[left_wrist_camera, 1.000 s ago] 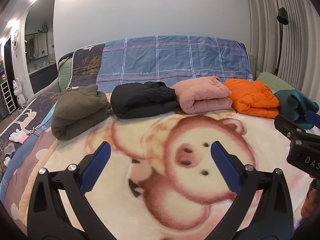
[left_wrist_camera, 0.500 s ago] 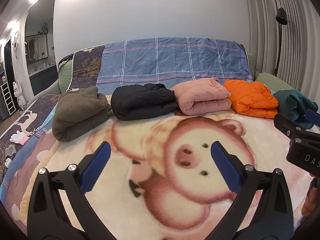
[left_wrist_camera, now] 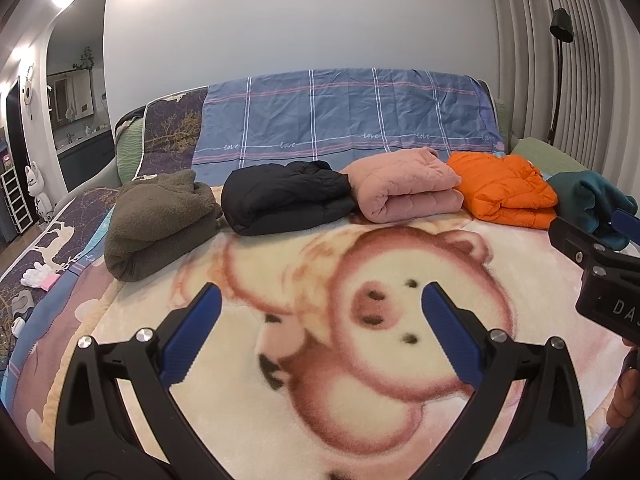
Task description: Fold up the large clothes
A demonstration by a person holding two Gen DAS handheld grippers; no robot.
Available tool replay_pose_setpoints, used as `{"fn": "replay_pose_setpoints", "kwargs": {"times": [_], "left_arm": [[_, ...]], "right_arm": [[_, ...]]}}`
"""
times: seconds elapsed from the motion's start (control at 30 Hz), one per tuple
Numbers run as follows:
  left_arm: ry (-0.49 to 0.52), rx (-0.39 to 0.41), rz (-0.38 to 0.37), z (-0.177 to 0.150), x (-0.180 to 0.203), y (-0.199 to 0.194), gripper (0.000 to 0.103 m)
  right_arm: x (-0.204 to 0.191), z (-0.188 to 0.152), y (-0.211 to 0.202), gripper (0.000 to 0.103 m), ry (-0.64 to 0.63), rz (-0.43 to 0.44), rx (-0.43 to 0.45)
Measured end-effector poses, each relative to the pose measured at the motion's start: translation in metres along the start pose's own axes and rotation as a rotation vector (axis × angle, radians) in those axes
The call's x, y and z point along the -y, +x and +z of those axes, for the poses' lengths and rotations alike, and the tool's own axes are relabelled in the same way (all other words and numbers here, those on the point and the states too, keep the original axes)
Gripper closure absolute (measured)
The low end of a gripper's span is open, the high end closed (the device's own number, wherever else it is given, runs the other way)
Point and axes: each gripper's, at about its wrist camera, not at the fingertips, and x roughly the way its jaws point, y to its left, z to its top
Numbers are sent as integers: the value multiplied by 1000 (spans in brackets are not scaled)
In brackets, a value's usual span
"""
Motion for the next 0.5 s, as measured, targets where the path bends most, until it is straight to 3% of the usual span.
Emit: {"fn": "replay_pose_setpoints", "kwargs": {"times": [0.5], "left_arm": [[5,-9,8,-2,1,1,2]], "right_arm": [[2,-5,2,1,9,-1,-11]]}}
